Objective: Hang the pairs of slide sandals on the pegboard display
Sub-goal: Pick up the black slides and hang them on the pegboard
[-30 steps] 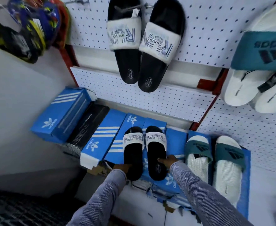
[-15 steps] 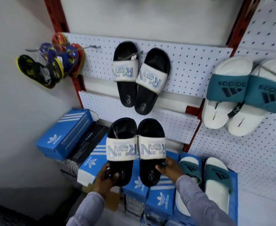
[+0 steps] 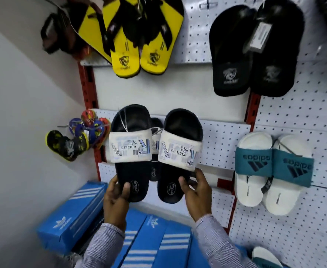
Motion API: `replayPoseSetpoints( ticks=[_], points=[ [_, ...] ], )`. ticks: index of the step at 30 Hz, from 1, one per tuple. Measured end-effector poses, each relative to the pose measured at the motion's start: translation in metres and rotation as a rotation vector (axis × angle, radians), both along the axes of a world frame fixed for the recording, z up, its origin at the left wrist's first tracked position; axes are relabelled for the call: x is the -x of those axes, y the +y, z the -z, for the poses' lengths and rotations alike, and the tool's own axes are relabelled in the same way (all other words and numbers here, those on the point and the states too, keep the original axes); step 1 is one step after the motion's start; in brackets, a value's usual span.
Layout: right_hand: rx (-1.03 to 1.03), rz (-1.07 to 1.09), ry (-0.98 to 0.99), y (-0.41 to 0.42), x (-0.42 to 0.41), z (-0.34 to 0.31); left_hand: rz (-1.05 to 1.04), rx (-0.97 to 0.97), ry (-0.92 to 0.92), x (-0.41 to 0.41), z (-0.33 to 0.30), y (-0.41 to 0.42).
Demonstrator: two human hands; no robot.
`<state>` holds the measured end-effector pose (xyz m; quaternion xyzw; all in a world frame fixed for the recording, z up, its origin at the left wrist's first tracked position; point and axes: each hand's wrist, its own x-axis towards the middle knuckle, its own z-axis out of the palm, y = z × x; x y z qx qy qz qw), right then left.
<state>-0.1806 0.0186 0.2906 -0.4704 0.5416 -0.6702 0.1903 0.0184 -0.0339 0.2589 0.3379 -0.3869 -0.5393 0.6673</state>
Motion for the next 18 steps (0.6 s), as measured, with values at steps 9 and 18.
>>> replayPoseSetpoints(
  ticks=[9,18],
  points=[
    [-0.243,0.078,-0.014,-0.058,-0.015,-0.021,0.025,-0.213,0.008,0.008,-0.021,-0.069],
    [-0.43,0.146,0.046,-0.083,0.004,0.014,0.181,-0.27,-0.233,0.013,0.022,-0.108]
  ],
)
